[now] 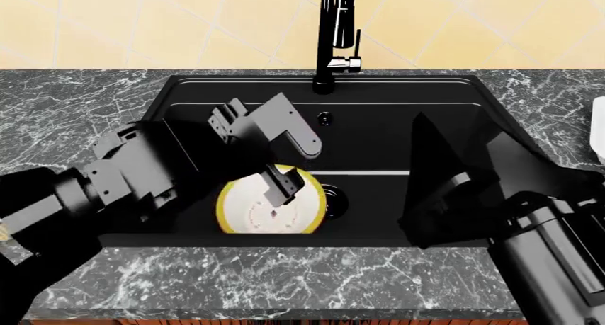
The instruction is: Move the fresh-baked cupcake off the tray onto the counter, and place the bowl used for mixing into the sink.
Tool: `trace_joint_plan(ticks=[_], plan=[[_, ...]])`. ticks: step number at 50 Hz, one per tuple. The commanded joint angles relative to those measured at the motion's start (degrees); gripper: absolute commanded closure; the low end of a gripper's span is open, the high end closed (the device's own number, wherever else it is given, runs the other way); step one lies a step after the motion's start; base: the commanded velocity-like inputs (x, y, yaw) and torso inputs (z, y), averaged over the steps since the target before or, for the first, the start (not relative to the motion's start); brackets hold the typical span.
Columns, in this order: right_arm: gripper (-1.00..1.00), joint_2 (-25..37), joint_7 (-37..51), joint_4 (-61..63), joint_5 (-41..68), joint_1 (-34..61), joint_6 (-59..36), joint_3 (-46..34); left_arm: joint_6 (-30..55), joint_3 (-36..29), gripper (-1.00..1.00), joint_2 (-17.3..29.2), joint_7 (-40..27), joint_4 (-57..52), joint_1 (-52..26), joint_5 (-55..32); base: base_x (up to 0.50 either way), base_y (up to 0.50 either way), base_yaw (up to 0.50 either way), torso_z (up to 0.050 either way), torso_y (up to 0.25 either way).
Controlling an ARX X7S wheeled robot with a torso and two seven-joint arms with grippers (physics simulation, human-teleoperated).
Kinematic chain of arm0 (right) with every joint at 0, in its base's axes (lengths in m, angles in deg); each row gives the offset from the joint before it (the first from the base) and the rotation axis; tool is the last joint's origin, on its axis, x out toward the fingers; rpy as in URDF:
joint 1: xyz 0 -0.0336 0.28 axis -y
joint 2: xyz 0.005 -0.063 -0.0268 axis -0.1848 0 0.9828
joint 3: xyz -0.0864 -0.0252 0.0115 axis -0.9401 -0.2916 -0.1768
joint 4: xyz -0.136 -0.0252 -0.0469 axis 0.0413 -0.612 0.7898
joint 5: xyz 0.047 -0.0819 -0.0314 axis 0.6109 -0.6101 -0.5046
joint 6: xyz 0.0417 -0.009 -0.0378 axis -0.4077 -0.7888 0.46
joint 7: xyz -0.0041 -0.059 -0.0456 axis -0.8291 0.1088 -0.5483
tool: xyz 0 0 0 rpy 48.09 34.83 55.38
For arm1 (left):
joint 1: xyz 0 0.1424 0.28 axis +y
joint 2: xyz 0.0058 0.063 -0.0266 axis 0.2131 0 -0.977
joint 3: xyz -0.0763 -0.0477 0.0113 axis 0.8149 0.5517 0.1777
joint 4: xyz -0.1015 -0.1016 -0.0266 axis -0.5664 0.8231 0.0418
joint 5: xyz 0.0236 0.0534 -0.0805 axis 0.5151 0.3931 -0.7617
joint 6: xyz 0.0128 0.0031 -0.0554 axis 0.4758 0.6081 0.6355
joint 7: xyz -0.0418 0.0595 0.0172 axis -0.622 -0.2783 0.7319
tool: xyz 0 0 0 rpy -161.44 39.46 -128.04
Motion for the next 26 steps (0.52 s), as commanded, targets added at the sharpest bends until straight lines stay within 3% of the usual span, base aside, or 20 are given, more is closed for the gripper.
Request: trace_joint_plan(ticks=[1, 13, 19, 26], plan=[[-1.0, 0.5, -0.2, 0.4, 0.2, 0.2, -0.6, 0.4, 13.3, 6.0, -1.0, 11.5, -20.7, -25.9, -2.5, -12.9, 0.0, 0.0, 0.0, 0.0, 0.0], [-1.0, 6.6, -2.9, 0.9, 3.3, 4.5, -2.1, 0.9, 17.4, 12.5, -1.0, 22.8, -48.6, -45.7, -0.5, -33.1, 0.0, 0.0, 0.0, 0.0, 0.0], [-1.0, 10.5, -6.9, 0.5, 5.6, 6.4, -3.7, 0.4, 16.3, 14.3, -1.0, 27.0, -64.0, -54.7, -3.4, -45.8, 0.0, 0.0, 0.0, 0.0, 0.0], [-1.0, 11.2, -7.3, 0.8, 6.6, 7.3, -4.4, 1.0, 12.9, 15.4, -1.0, 30.1, -74.5, -62.7, -6.0, -54.1, 0.0, 0.0, 0.0, 0.0, 0.0]])
